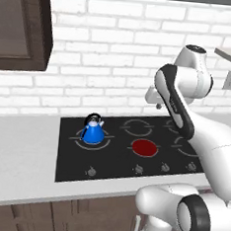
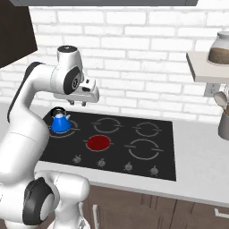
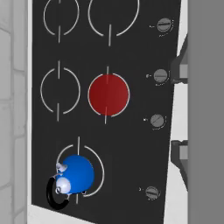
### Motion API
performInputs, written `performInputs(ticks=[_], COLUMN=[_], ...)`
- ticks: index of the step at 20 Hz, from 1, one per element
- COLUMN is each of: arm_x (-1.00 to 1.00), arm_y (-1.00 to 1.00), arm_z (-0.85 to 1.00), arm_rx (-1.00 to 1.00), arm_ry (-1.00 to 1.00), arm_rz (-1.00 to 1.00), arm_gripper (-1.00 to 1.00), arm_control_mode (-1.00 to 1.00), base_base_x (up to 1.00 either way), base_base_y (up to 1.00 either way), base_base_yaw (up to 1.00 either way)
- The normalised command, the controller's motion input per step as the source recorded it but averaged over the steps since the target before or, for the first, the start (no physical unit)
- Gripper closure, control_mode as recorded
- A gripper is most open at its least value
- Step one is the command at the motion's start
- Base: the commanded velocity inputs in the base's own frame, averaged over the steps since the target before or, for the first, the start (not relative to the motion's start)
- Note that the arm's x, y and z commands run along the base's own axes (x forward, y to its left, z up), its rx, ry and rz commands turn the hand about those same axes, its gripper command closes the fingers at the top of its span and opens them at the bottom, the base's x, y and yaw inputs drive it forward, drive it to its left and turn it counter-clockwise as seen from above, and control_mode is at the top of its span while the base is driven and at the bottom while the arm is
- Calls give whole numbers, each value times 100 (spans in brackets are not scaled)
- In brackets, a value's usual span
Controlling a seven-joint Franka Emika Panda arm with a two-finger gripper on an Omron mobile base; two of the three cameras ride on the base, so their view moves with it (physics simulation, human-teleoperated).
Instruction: Turn off the front center burner of the stove.
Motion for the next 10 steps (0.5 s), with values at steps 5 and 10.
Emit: performInputs(ticks=[5,10], arm_x=[-22,-36], arm_y=[5,23], arm_z=[0,-14], arm_rx=[-1,-4], arm_ry=[0,0], arm_rz=[1,10], arm_gripper=[-100,-100], arm_control_mode=[-100,-100], base_base_x=[0,0], base_base_y=[0,0], base_base_yaw=[0,0])
